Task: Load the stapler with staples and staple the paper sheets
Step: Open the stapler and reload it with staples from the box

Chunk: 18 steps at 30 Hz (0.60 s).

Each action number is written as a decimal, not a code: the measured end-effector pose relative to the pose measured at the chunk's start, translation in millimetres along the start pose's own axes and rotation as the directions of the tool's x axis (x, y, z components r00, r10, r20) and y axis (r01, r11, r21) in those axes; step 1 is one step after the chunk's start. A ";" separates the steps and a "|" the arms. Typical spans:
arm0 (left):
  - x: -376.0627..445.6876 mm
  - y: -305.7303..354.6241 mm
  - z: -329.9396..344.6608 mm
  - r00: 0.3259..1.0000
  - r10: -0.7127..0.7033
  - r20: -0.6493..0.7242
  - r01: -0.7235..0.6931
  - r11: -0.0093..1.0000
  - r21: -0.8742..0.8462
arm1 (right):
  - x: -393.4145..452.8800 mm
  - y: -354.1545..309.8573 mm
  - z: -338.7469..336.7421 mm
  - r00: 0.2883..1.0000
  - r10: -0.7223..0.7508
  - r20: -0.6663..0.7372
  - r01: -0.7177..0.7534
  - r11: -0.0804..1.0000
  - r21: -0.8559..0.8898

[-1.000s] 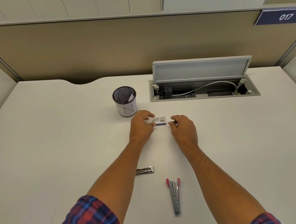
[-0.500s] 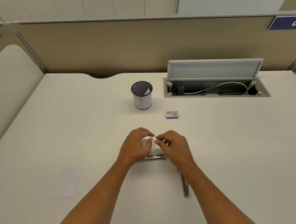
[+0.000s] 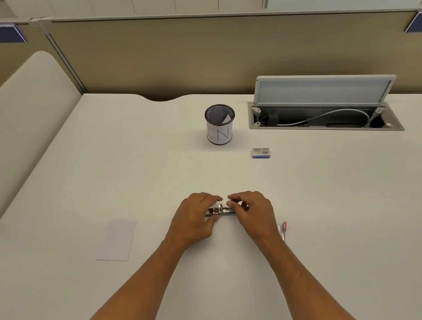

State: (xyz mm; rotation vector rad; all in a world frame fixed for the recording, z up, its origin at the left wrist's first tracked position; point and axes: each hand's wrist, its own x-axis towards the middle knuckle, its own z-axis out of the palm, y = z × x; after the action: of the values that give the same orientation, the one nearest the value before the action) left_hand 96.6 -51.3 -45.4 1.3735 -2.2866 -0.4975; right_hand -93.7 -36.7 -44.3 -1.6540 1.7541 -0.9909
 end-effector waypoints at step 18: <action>-8.0 21.3 -16.4 0.980 0.175 -0.091 -0.166 0.982 0.093 | -12.8 -5.7 -27.6 0.992 0.046 0.114 -0.065 0.982 0.176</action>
State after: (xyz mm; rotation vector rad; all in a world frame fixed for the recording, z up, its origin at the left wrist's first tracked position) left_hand 92.9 -36.0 -22.2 1.1976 -2.3407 -0.2738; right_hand -110.7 -19.8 -24.7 -1.5092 1.5820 -0.9830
